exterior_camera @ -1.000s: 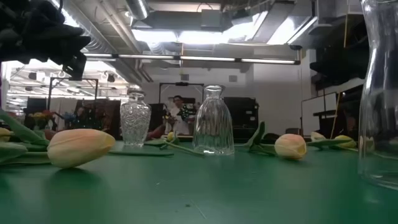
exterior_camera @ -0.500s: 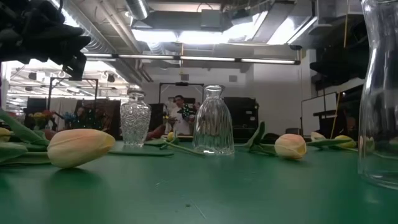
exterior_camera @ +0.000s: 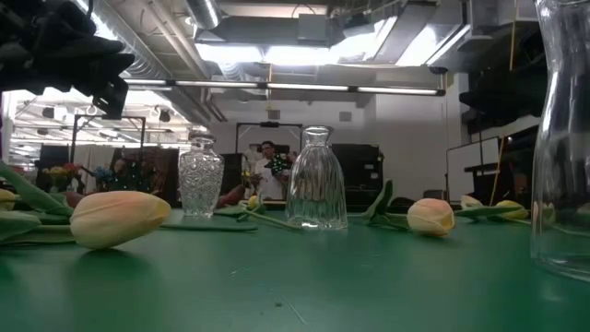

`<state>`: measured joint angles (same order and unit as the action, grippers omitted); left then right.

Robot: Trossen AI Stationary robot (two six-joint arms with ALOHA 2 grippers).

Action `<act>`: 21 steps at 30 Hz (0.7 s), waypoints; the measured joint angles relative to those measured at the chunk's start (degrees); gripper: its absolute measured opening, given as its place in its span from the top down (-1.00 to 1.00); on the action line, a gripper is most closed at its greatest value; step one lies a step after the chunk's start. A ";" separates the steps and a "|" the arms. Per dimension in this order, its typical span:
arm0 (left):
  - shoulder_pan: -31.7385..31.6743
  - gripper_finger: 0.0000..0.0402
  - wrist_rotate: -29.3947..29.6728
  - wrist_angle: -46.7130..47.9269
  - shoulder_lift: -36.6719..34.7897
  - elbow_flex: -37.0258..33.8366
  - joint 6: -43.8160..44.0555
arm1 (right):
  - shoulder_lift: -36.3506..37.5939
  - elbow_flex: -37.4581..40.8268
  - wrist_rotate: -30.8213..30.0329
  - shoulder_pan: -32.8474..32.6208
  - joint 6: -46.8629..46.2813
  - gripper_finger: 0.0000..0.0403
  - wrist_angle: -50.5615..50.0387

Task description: Sort flowers into vase by color

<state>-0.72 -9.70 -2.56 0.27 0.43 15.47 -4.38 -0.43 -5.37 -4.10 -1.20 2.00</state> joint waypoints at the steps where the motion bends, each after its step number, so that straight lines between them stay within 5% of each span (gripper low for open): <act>1: 0.00 0.58 0.01 0.00 0.00 0.00 0.00 | 0.00 -0.02 0.00 0.02 -0.01 -0.04 0.00; 21: -0.01 0.58 0.04 -0.01 -0.01 0.00 -5.12 | 0.01 0.00 0.00 0.01 0.00 -0.04 0.00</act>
<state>-0.73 -9.67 -2.57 0.26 0.43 10.35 -4.37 -0.43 -5.37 -4.09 -1.20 2.00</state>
